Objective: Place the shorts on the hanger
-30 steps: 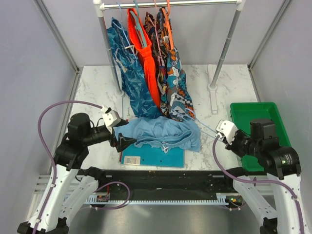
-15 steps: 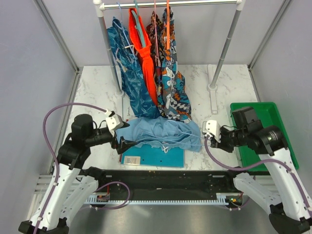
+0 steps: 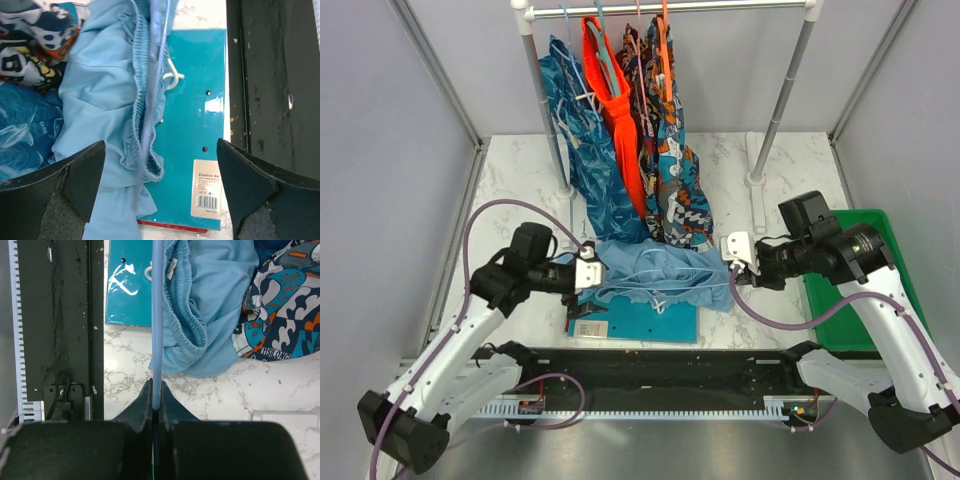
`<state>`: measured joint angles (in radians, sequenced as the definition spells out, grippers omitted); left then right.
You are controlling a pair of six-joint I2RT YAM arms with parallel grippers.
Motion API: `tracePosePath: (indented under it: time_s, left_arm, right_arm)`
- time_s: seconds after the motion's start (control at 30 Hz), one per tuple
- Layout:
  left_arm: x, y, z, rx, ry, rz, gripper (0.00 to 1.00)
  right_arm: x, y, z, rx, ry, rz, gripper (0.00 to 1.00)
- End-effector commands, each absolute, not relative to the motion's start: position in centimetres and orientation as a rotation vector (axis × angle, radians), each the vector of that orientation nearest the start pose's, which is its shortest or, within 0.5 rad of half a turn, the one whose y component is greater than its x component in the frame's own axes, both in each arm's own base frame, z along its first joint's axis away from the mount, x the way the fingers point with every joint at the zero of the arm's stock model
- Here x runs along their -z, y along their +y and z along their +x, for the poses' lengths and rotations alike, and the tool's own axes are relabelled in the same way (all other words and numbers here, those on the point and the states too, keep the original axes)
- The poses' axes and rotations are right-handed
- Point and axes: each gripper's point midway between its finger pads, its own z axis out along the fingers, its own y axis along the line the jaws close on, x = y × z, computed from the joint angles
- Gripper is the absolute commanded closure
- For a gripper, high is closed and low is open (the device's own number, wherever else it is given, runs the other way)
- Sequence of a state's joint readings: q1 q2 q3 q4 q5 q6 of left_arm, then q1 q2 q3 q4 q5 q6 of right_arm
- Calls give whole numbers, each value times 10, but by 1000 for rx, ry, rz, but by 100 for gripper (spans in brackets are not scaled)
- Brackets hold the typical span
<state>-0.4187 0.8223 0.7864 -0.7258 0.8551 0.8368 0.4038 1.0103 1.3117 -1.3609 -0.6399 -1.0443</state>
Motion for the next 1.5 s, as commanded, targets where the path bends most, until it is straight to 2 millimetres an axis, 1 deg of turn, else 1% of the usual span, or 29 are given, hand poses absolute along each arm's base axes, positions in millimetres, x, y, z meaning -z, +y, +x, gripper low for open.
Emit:
tracePosePath:
  time_s: [0.0, 0.03, 0.13, 0.17, 0.2, 0.23, 0.3, 0.33, 0.37, 0.47, 0.5, 0.57, 0.6, 0.7, 0.77, 0.83, 0.87, 0.9, 0.93, 1.0, 1.03, 1.07, 1.1, 1.17, 1.23, 1.27, 1.33, 1.37, 1.47]
  left_arm:
    - [-183, -204, 162, 619, 1305, 1754, 5]
    - [-180, -204, 164, 598, 1325, 1765, 7]
    - [-175, -215, 168, 628, 1417, 1722, 26]
    - [-176, -218, 171, 633, 1453, 1687, 43]
    - [-179, -220, 175, 651, 1506, 1630, 52]
    - [-177, -219, 181, 632, 1550, 1600, 75]
    - [-177, -216, 186, 630, 1648, 1506, 97]
    - [-181, -214, 193, 593, 1666, 1453, 98]
    - [-181, -213, 195, 593, 1696, 1409, 98]
    - [-183, -210, 197, 655, 1827, 1236, 98]
    - [-182, -209, 197, 696, 1903, 1140, 98]
    - [-177, -207, 200, 718, 1988, 1049, 98]
    - [-175, -205, 203, 734, 2054, 953, 98]
    - [-174, -201, 212, 743, 2148, 801, 98]
    - [-179, -199, 216, 766, 2187, 698, 98]
    - [-181, -200, 217, 792, 2194, 672, 98]
    - [-186, -205, 214, 821, 2153, 729, 98]
    - [-198, -212, 206, 882, 2084, 793, 98]
    - [-205, -215, 204, 889, 2024, 841, 98]
    - [-215, -220, 195, 854, 1855, 1049, 98]
    - [-219, -220, 192, 818, 1799, 1110, 98]
    - [-219, -220, 190, 761, 1717, 1218, 98]
    - [-216, -218, 187, 744, 1706, 1260, 98]
    - [-214, -215, 191, 687, 1679, 1309, 98]
    - [-210, -214, 190, 672, 1677, 1353, 98]
    - [-211, -214, 191, 662, 1665, 1364, 98]
    - [-207, -216, 188, 639, 1636, 1424, 98]
    - [-205, -219, 187, 620, 1611, 1469, 98]
    - [-199, -222, 181, 593, 1575, 1557, 98]
  right_arm:
    - [-262, 151, 129, -627, 1600, -1818, 100]
    - [-263, 152, 130, -623, 1596, -1818, 100]
    - [-265, 155, 134, -606, 1596, -1802, 100]
    - [-265, 155, 135, -604, 1599, -1797, 100]
    - [-265, 155, 137, -593, 1603, -1786, 100]
    - [-264, 153, 139, -572, 1612, -1781, 100]
    - [-260, 152, 142, -556, 1636, -1768, 100]
    - [-258, 149, 144, -528, 1649, -1759, 100]
    - [-257, 148, 146, -513, 1663, -1744, 100]
    - [-256, 150, 152, -498, 1673, -1688, 100]
    - [-255, 151, 151, -513, 1697, -1663, 100]
    - [-259, 153, 153, -512, 1683, -1642, 100]
    - [-259, 154, 155, -519, 1707, -1613, 100]
    - [-260, 156, 159, -523, 1718, -1594, 100]
    - [-263, 158, 160, -536, 1726, -1568, 100]
    - [-264, 160, 160, -549, 1724, -1558, 100]
    - [-263, 160, 160, -553, 1729, -1560, 100]
    - [-261, 161, 160, -558, 1736, -1564, 100]
    - [-262, 162, 160, -564, 1740, -1562, 75]
    - [-263, 163, 160, -585, 1747, -1582, 40]
    - [-266, 166, 158, -606, 1737, -1587, 7]
    - [-274, 168, 159, -612, 1714, -1583, 2]
    - [-277, 172, 161, -627, 1702, -1582, 2]
    - [-294, 181, 163, -669, 1660, -1560, 2]
    - [-298, 190, 166, -730, 1686, -1535, 2]
    - [-308, 196, 167, -761, 1657, -1529, 2]
    - [-311, 206, 172, -819, 1690, -1491, 2]
    - [-319, 213, 173, -838, 1666, -1485, 2]
    - [-321, 224, 181, -854, 1673, -1478, 2]
